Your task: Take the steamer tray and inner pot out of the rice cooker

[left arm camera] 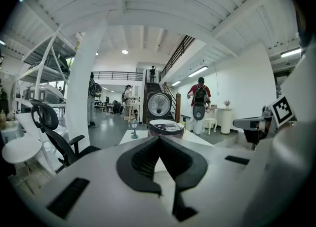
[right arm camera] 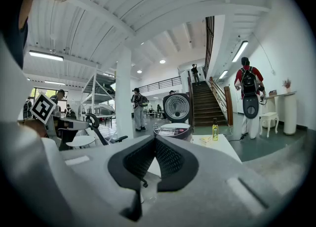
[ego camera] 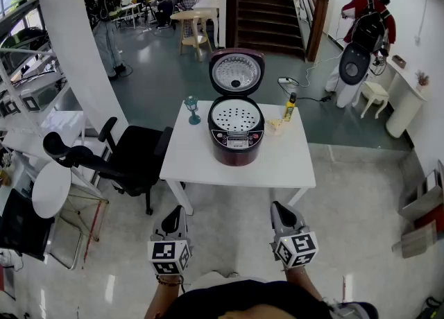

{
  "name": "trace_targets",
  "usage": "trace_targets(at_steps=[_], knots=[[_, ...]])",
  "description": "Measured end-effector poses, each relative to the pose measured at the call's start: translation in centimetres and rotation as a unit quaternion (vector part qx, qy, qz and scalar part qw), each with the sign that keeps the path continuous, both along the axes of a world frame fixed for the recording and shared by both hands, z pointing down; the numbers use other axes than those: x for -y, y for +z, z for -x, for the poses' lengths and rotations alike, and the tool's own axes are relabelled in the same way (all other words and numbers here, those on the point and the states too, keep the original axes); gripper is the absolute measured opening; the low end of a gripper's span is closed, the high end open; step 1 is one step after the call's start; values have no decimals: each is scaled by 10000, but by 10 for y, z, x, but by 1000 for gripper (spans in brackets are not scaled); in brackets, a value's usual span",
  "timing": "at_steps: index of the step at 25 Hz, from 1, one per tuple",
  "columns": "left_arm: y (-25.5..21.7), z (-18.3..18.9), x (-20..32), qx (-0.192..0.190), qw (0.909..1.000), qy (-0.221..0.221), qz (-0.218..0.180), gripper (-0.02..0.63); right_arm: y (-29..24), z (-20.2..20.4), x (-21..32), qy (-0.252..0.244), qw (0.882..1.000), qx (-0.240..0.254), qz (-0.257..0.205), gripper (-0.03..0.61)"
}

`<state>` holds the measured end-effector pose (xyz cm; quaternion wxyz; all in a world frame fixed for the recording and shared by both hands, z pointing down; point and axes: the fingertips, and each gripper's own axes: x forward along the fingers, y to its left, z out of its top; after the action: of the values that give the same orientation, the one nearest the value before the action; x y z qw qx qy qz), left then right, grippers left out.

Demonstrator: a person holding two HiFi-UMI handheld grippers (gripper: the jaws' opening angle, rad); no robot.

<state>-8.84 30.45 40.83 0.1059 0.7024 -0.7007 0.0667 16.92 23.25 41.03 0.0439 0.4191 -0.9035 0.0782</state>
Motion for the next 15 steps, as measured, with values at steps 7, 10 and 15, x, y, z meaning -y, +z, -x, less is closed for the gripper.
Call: trace_targets(at_steps=[7,10,15], knots=[[-3,-7,5,9,10000,31,-61,4,-2,-4,5,26,10000,14,-56,5],[-2,-9,4,4,10000,35,-43,4,-4,-7,6,41,10000,3,-87,5],[-2,-8,-1,19,10000,-16,-57,4,-3,-14,3,182,9997,-56,-126,5]])
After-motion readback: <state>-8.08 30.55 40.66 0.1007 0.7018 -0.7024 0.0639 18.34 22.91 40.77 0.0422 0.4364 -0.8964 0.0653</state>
